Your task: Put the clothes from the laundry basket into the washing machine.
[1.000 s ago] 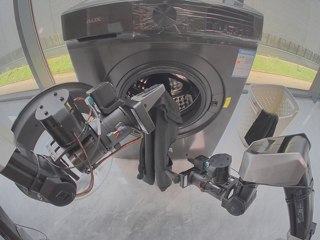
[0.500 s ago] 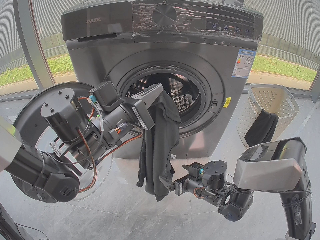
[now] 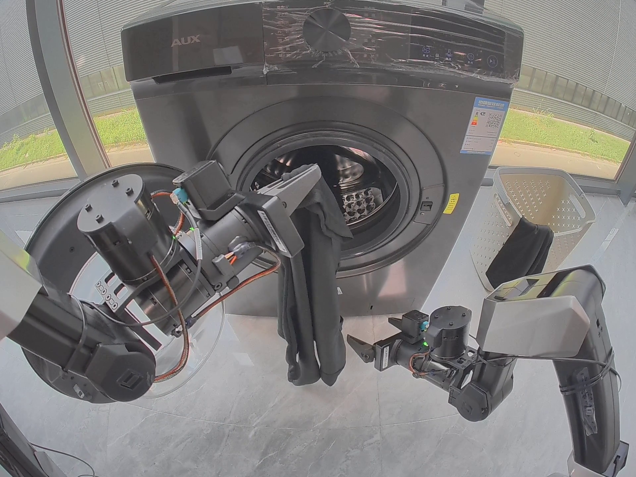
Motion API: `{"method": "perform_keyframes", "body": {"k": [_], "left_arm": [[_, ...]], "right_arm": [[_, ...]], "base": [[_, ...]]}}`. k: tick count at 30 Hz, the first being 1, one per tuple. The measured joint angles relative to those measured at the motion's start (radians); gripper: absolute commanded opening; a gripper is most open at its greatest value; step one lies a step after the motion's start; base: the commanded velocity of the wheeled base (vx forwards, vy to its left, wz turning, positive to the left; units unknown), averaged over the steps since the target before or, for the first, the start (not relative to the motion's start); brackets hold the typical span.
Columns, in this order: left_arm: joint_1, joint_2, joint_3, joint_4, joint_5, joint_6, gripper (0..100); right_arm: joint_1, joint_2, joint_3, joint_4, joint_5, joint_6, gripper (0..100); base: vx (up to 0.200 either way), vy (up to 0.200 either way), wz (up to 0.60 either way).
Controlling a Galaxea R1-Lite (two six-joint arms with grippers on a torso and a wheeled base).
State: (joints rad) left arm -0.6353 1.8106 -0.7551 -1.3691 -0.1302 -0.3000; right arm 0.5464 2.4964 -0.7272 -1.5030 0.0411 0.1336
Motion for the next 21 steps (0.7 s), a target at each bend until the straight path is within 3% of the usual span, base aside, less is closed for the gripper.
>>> {"method": "perform_keyframes", "body": {"k": [8, 14, 21], "left_arm": [[-0.002, 0.000, -0.004, 0.001, 0.000, 0.000, 0], [-0.001, 0.000, -0.008, 0.004, 0.000, 0.000, 0], [-0.005, 0.000, -0.013, 0.004, 0.000, 0.000, 0]], "right_arm": [[-0.020, 0.049, -0.070, 0.024, 0.095, 0.000, 100], [-0.010, 0.069, -0.092, 0.033, 0.125, 0.000, 100], [0.012, 0.114, -0.193, 0.083, 0.133, 0.001, 100]], "base": [[0.000, 0.000, 0.00], [0.000, 0.000, 0.00], [0.000, 0.000, 0.00]]}}
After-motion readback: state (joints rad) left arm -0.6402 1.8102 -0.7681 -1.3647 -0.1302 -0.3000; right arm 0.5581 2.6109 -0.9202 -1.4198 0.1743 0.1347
